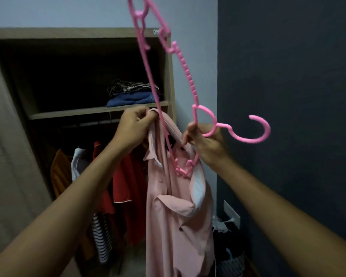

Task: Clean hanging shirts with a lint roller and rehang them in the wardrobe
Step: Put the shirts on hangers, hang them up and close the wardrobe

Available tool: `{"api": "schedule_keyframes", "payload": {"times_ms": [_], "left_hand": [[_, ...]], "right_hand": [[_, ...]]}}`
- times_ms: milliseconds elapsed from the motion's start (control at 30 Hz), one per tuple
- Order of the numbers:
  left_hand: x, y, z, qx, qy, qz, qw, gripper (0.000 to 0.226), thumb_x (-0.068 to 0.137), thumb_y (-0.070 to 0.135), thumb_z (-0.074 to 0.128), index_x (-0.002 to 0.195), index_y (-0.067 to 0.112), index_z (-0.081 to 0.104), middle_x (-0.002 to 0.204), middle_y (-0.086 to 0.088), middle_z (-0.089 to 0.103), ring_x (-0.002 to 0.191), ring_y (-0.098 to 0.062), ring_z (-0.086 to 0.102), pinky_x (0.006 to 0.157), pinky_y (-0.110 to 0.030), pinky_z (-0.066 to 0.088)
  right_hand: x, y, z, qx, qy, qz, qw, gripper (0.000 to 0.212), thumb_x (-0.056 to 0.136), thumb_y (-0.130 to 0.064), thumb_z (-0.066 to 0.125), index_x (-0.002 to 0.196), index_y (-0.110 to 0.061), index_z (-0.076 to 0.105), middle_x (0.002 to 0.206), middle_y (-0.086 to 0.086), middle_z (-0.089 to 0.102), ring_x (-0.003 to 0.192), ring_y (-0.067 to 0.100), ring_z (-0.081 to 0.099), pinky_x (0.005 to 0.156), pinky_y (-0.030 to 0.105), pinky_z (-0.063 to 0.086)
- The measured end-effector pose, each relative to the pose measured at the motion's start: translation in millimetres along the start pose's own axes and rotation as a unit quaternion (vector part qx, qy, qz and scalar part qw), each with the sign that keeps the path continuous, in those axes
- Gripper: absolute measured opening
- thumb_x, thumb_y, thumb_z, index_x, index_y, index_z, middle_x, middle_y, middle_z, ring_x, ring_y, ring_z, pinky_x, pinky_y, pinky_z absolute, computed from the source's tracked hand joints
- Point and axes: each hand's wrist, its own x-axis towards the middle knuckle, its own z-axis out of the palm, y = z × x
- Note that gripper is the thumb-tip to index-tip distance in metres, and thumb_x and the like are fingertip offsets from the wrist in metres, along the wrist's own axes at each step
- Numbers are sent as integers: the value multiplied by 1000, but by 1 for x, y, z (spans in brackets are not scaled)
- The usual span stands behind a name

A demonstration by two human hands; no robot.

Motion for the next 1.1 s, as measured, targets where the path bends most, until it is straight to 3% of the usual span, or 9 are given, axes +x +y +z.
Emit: {"api": "schedule_keyframes", "payload": {"times_ms": [100, 233, 333, 467, 567, 833, 900, 967, 1100], "left_hand": [[5, 6, -19, -140, -4, -50, 989, 35, 93, 26, 58, 93, -8, 66, 86, -36, 65, 75, -33, 58, 68, -52, 47], [0, 4, -43, -158, 15, -83, 984, 21, 96, 16, 53, 91, -1, 63, 49, -9, 51, 36, -15, 41, 39, -21, 37], [-11, -13, -54, -121, 1, -95, 988, 20, 97, 14, 54, 85, 0, 61, 46, -3, 42, 33, -9, 31, 35, -17, 30], [-21, -39, -81, 5, -20, -86, 996, 27, 96, 13, 61, 82, -9, 62, 55, -10, 43, 36, -15, 39, 35, -22, 35], [-24, -42, -99, 194, -61, -26, 979, 24, 94, 12, 64, 72, 3, 62, 48, -12, 53, 36, -18, 51, 33, -25, 40], [-14, -50, -118, 344, -86, 57, 933, 25, 92, 22, 68, 68, 17, 61, 49, 2, 62, 41, -8, 61, 41, -16, 43], [-13, -55, -122, 400, -93, 68, 909, 28, 91, 26, 69, 67, 21, 55, 53, 6, 60, 49, -11, 65, 49, -24, 49], [-12, -58, -127, 446, -100, 59, 887, 27, 91, 33, 67, 69, 22, 55, 57, 6, 60, 56, -16, 66, 55, -34, 55], [-16, -63, -137, 374, -114, 14, 920, 27, 94, 25, 64, 68, 21, 58, 57, 0, 66, 47, -9, 65, 50, -33, 57]], "right_hand": [[7, 3, -15, -103, -98, -14, 990, 70, 89, -68, 47, 64, -6, 64, 64, 22, 55, 58, 36, 51, 59, 47, 42], [10, 5, -41, -201, -185, 24, 962, 70, 91, -62, 49, 62, 2, 44, 58, 10, 37, 52, 22, 34, 52, 41, 30], [18, 3, -56, -258, -280, 79, 922, 59, 93, -51, 55, 60, -3, 45, 57, 8, 36, 52, 21, 33, 53, 39, 30], [30, -1, -65, -356, -385, 170, 834, 53, 93, -58, 53, 61, -17, 48, 58, 1, 41, 53, 15, 38, 57, 31, 35], [37, -4, -67, -429, -396, 214, 783, 49, 90, -63, 54, 64, -22, 47, 61, -6, 46, 58, 13, 43, 63, 31, 39], [59, -20, -48, -465, -455, 241, 720, 39, 85, -67, 58, 77, -30, 65, 81, -10, 64, 81, 10, 62, 82, 33, 52], [57, -16, -45, -459, -460, 246, 719, 39, 85, -67, 58, 80, -29, 67, 85, -10, 67, 85, 10, 64, 86, 34, 54], [51, -15, -39, -436, -459, 218, 742, 43, 87, -64, 58, 73, -24, 67, 74, -9, 63, 69, 1, 60, 72, 25, 51], [31, -14, -26, -344, -409, 164, 829, 66, 91, -69, 40, 65, -10, 57, 63, 4, 50, 55, 14, 44, 62, 26, 43]]}}
